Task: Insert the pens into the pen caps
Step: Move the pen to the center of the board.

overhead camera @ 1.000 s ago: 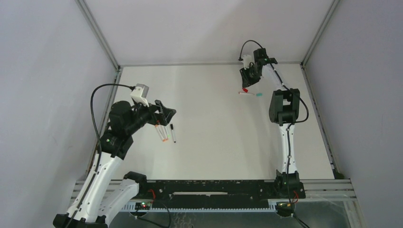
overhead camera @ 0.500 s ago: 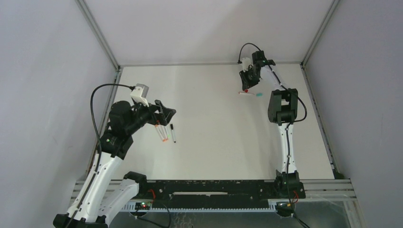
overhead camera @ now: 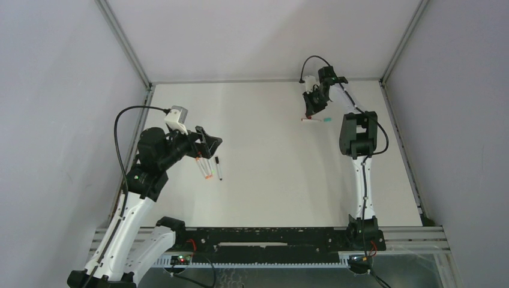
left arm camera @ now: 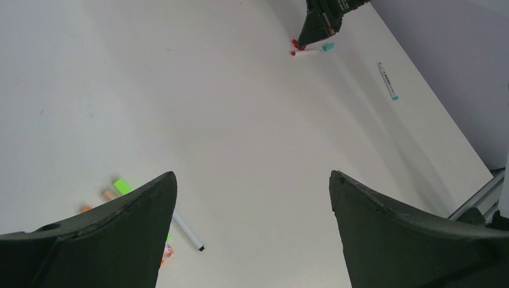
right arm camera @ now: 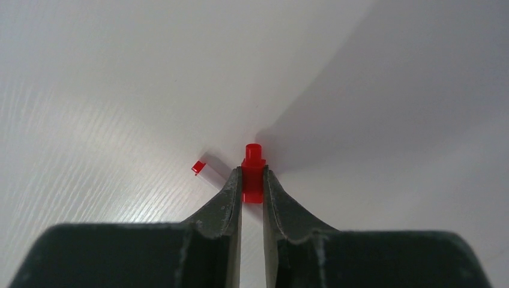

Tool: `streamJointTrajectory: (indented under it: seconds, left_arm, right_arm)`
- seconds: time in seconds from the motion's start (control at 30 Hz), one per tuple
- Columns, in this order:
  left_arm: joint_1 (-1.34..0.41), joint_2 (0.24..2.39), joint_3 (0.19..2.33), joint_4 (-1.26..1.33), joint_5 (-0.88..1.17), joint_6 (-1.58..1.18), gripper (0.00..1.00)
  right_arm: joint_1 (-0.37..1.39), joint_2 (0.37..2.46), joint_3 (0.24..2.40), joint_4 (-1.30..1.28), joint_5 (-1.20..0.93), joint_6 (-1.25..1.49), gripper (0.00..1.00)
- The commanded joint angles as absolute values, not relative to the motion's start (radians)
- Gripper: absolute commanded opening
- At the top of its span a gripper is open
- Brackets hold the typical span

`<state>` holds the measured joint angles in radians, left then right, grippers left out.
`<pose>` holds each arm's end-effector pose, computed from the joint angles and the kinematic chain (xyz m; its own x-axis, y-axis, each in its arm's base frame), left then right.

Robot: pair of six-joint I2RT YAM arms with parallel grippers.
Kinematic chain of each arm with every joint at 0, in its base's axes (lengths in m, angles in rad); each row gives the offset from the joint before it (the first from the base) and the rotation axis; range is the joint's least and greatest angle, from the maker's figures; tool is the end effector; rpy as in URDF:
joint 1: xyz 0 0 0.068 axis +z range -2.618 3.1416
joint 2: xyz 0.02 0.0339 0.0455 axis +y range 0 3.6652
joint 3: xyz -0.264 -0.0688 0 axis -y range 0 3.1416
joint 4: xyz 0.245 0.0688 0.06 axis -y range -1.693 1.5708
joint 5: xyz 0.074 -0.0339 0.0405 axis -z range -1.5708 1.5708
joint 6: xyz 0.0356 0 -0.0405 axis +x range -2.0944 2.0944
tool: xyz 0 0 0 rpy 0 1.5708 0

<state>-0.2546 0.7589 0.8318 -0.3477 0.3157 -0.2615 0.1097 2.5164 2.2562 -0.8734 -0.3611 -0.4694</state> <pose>0.1639 -0.0541 0.3436 -0.3903 -0.1524 -0.9080 0.4427 0.8336 -0.3302 0.5271 0.0707 0.1657 -0.6895 -0.5017 -0.5224 -0.6313 0.7698 0.0939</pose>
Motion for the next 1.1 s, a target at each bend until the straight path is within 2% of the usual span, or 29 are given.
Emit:
streamJointTrajectory:
  seconds: [0.0, 0.5, 0.73, 0.83, 0.9, 0.97, 1.07]
  left_arm:
    - [-0.246, 0.746, 0.827, -0.337, 0.312, -0.247, 1.0]
    - [-0.246, 0.733, 0.825, -0.336, 0.308, -0.249, 1.0]
    - [-0.245, 0.729, 0.823, -0.334, 0.307, -0.249, 1.0]
    - [-0.245, 0.727, 0.824, -0.334, 0.305, -0.249, 1.0]
    - [-0.246, 0.726, 0.824, -0.334, 0.306, -0.249, 1.0]
    - [-0.245, 0.723, 0.823, -0.335, 0.305, -0.249, 1.0]
    - [-0.245, 0.72, 0.824, -0.334, 0.306, -0.25, 1.0]
  right_arm:
    - [0.122, 2.423, 2.152, -0.891, -0.392, -0.479, 0.17]
    - [0.158, 2.143, 1.692, -0.782, -0.434, -0.463, 0.16]
    - [0.162, 2.058, 1.593, -0.803, -0.468, -0.489, 0.18]
    - [0.171, 2.041, 1.555, -0.815, -0.468, -0.509, 0.25]
    - [0.175, 2.025, 1.538, -0.814, -0.47, -0.512, 0.34]
    - [0.174, 1.988, 1.524, -0.816, -0.475, -0.519, 0.47]
    - [0.161, 1.893, 1.496, -0.808, -0.49, -0.536, 0.59]
